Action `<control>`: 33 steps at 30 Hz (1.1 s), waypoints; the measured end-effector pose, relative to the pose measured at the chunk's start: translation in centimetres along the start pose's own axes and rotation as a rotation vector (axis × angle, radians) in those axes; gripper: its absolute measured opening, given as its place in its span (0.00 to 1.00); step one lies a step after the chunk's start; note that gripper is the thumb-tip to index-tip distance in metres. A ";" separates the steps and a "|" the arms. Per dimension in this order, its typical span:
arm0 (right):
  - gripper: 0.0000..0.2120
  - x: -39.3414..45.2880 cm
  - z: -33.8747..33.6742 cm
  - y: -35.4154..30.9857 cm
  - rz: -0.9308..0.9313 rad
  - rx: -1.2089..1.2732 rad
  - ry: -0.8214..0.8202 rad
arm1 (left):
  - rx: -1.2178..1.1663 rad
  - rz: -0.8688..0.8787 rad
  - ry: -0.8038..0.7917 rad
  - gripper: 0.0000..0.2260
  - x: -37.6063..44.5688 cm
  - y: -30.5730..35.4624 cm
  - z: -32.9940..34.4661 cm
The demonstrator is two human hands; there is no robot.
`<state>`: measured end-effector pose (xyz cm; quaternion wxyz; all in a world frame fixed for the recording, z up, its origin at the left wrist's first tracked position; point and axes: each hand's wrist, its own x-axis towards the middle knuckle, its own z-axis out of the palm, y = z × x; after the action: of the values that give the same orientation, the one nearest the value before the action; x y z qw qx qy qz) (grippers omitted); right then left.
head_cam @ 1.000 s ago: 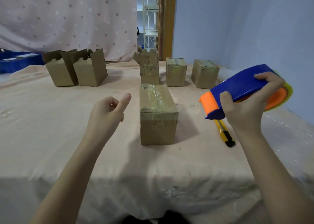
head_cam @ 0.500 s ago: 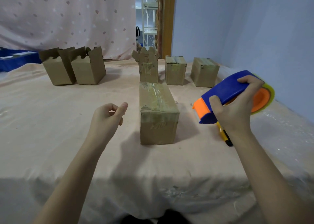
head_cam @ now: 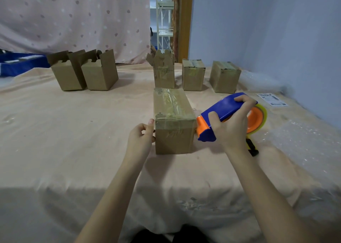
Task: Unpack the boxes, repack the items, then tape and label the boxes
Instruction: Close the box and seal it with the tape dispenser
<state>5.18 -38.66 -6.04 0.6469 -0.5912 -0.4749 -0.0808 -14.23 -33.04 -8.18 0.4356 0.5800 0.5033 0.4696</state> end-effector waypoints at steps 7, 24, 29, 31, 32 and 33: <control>0.27 1.2 0.4 -0.9 -0.016 -0.205 -0.114 | 0.227 0.030 -0.011 0.19 0.5 -0.9 0.2; 0.26 -0.7 1.4 0.5 0.078 -0.454 -0.355 | 0.254 0.006 -0.048 0.17 0.4 -0.3 0.3; 0.23 2.5 -0.1 0.2 0.172 -0.468 -0.641 | 0.263 -0.062 -0.050 0.20 -0.2 0.0 0.4; 0.27 4.0 -0.5 -0.1 0.035 -0.725 -0.823 | 0.233 -0.090 -0.061 0.21 -0.1 -0.1 0.5; 0.30 4.4 -0.6 -0.3 -0.044 -0.861 -0.897 | 0.196 -0.094 -0.075 0.24 0.1 -0.3 0.6; 0.33 4.6 -0.4 -0.5 -0.100 -0.971 -0.964 | 0.160 -0.092 -0.086 0.28 0.4 -0.7 0.7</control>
<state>7.51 -37.08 -2.34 0.0204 -0.7615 -0.6465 -0.0419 -13.69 -32.57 -8.97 0.4304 0.6086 0.5462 0.3821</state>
